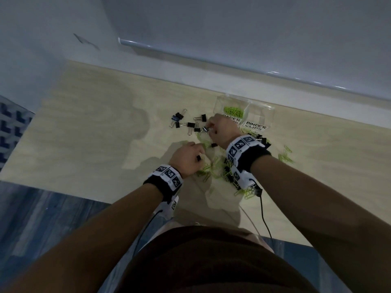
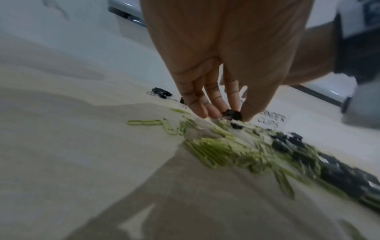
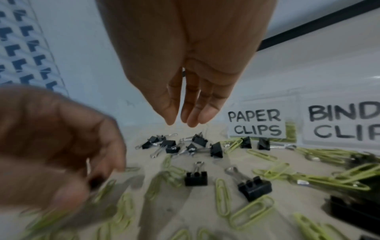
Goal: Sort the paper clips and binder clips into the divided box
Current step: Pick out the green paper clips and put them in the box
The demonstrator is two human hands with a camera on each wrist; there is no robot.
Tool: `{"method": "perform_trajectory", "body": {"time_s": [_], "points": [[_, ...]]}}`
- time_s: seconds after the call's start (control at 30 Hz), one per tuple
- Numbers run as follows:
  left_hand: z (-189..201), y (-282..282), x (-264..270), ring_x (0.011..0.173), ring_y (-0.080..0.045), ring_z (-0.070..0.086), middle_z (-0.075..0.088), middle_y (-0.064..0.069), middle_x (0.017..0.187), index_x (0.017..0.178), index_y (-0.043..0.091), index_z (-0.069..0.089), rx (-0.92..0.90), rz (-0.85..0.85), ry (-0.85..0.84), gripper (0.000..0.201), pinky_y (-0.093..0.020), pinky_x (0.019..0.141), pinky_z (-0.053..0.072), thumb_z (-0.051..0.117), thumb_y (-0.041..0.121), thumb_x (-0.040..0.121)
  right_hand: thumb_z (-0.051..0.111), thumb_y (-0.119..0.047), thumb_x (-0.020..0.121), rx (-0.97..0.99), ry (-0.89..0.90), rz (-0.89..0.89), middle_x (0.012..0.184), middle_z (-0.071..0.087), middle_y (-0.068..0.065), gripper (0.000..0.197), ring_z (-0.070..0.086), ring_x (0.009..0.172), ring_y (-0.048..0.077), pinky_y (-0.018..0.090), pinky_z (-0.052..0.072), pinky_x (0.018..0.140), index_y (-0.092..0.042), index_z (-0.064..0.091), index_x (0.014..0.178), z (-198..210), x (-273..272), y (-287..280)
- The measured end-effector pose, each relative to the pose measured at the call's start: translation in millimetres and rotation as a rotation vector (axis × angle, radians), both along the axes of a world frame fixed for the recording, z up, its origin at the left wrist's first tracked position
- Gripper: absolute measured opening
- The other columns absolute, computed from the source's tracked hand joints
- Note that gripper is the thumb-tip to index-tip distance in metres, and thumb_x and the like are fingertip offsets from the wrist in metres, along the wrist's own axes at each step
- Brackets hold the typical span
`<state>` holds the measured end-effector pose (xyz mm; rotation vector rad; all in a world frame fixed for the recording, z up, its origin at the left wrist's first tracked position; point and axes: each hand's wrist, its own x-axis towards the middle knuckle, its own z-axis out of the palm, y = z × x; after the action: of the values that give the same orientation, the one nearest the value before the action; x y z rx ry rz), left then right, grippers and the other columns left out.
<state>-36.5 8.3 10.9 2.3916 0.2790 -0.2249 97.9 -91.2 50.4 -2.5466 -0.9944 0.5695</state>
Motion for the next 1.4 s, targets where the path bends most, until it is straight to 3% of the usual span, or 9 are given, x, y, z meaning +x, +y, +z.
{"method": "perform_trajectory", "body": {"time_s": [0.2,0.3,0.47,0.63,0.77,0.83,1.0,1.13,1.4], "points": [[5,46,1,0.088,-0.025,0.057,0.059,-0.011,0.099,0.106,0.01,0.061,0.081,0.212,-0.116,0.023,-0.035,0.079,0.048,0.059,0.017,0.085,0.05,-0.001,0.081,-0.139,0.069,0.196,0.116,0.061,0.011,0.032,0.059,0.105,0.029,0.035,0.05,0.087,-0.02,0.064,0.103,-17,-25,10],[0,62,3,0.108,-0.03,0.05,0.057,-0.013,0.115,0.117,0.007,0.058,0.204,0.122,-0.035,0.03,-0.04,0.092,0.044,0.053,0.013,0.088,0.044,0.002,0.086,-0.17,0.031,0.263,0.142,0.044,0.009,0.048,0.049,0.123,0.03,0.04,0.044,0.1,-0.017,0.049,0.131,-28,-36,-1],[-3,49,-8,0.124,-0.03,0.034,0.045,-0.011,0.134,0.131,0.004,0.049,0.297,-0.151,0.075,0.04,-0.045,0.099,0.041,0.048,0.007,0.09,0.048,0.005,0.083,-0.115,-0.026,0.408,0.146,0.04,0.001,0.057,0.052,0.122,0.024,0.037,0.049,0.097,-0.016,0.046,0.135,-45,-49,-36],[-10,44,-30,0.121,-0.034,0.036,0.043,-0.016,0.134,0.131,0.003,0.049,0.245,-0.195,0.02,0.052,-0.046,0.103,0.037,0.06,0.03,0.088,0.059,-0.017,0.083,-0.029,0.027,0.388,0.134,0.047,0.009,0.048,0.05,0.117,0.027,0.037,0.046,0.099,-0.011,0.05,0.13,-43,-48,-60],[-10,38,-45,0.121,-0.031,0.031,0.032,-0.014,0.135,0.14,0.005,0.031,0.221,-0.044,0.122,0.102,-0.043,0.105,0.036,0.071,0.061,0.065,0.071,-0.046,0.073,-0.185,-0.011,0.363,0.13,0.035,0.007,0.084,0.035,0.116,0.026,0.038,0.042,0.096,-0.015,0.033,0.141,-34,-55,-53],[-9,30,-44,0.118,-0.032,0.035,0.032,-0.015,0.131,0.137,0.007,0.032,0.227,0.002,0.158,0.108,-0.043,0.102,0.039,0.076,0.063,0.056,0.075,-0.049,0.069,-0.258,-0.02,0.357,0.133,0.031,0.008,0.093,0.032,0.118,0.026,0.04,0.041,0.096,-0.015,0.028,0.143,-36,-61,-48],[-13,6,-19,0.111,-0.032,0.045,0.039,-0.015,0.124,0.133,0.008,0.041,0.155,-0.086,0.185,0.082,-0.038,0.099,0.041,0.078,0.042,0.068,0.073,-0.028,0.076,-0.257,0.005,0.294,0.122,0.04,0.012,0.068,0.041,0.111,0.03,0.04,0.043,0.094,-0.014,0.042,0.135,-36,-63,-35],[-8,-5,0,0.099,-0.029,0.051,0.049,-0.013,0.109,0.118,0.01,0.057,0.116,-0.113,0.159,0.045,-0.031,0.084,0.039,0.071,0.023,0.076,0.06,-0.013,0.085,-0.201,0.026,0.267,0.111,0.049,0.016,0.046,0.052,0.103,0.034,0.039,0.044,0.084,-0.014,0.05,0.13,-36,-55,-39],[-6,-13,25,0.089,-0.029,0.058,0.061,-0.012,0.093,0.093,0.007,0.067,0.17,-0.15,0.059,0.015,-0.035,0.076,0.044,0.059,0.015,0.085,0.056,0.002,0.081,0.043,0.059,0.062,0.1,0.064,0.017,0.029,0.06,0.09,0.032,0.033,0.046,0.08,-0.007,0.068,0.105,-31,-38,-63]]}}
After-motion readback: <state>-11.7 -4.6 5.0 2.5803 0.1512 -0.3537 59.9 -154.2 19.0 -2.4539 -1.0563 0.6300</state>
